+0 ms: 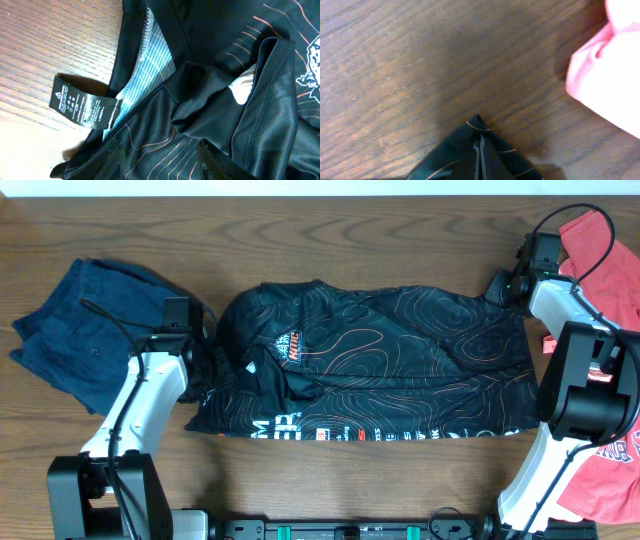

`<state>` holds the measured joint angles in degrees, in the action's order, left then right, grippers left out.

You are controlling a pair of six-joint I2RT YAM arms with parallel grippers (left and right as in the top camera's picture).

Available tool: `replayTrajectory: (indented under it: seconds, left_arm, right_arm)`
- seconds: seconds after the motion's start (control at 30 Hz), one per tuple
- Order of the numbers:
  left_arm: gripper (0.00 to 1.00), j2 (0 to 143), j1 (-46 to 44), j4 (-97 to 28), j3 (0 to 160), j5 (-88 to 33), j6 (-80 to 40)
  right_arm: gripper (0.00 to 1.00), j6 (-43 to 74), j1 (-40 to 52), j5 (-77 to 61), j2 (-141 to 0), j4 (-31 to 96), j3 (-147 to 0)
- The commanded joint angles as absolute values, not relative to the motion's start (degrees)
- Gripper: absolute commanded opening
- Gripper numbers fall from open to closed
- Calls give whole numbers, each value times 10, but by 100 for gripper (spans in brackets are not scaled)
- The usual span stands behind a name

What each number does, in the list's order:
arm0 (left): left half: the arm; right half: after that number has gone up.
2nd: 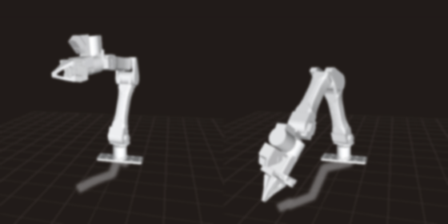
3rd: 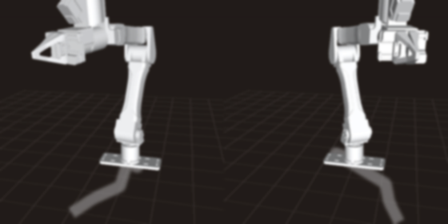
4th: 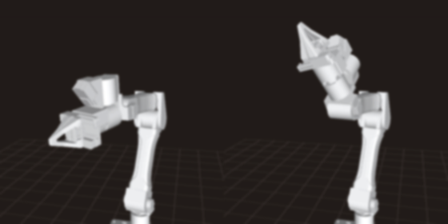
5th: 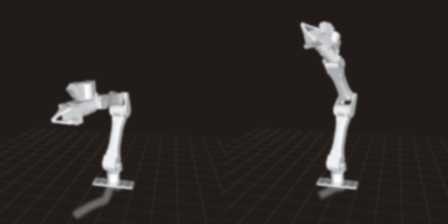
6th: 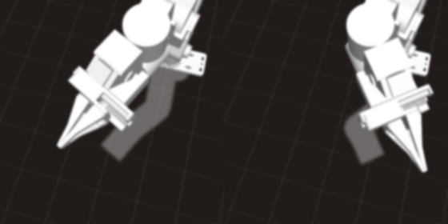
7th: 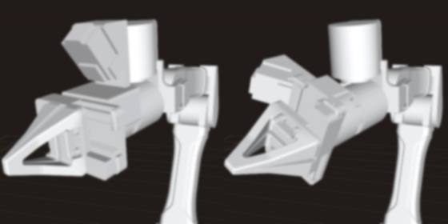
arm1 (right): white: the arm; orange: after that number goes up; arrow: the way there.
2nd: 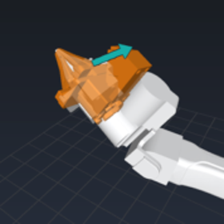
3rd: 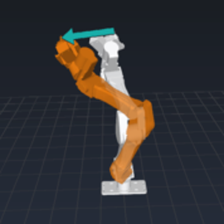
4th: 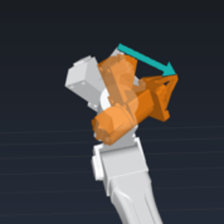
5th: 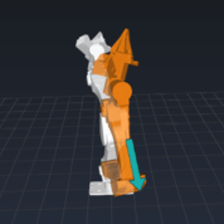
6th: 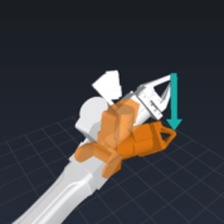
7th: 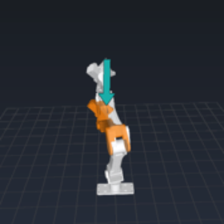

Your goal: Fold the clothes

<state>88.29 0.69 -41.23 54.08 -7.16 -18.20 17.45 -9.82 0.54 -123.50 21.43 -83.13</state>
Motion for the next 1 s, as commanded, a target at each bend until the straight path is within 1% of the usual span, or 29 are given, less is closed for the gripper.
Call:
replayTrajectory:
  seconds: [0.0, 0.2, 0.27, 0.3, 0.5, 0.6, 0.97]
  left_arm:
    - [48, 879, 9, -410, 541, -71, -183]
    - [48, 879, 9, -404, 541, -71, -183]
    - [48, 879, 9, -403, 541, -71, -183]
    - [48, 879, 9, -403, 541, -71, -183]
    - [48, 879, 9, -403, 541, -71, -183]
    - [48, 879, 9, -404, 541, -71, -183]
    - [48, 879, 9, -404, 541, -71, -183]
  right_arm:
    - [1, 184, -98, 30, -1237, 218, -835]
    - [1, 189, -104, 32, -1199, 211, -837]
    - [28, 188, -102, 25, -1193, 202, -837]
    - [34, 188, -99, 23, -1193, 202, -837]
    - [53, 186, -80, 32, -1211, 203, -837]
    - [56, 186, -70, 55, -1225, 204, -837]
    - [55, 189, -61, 87, -1256, 215, -836]
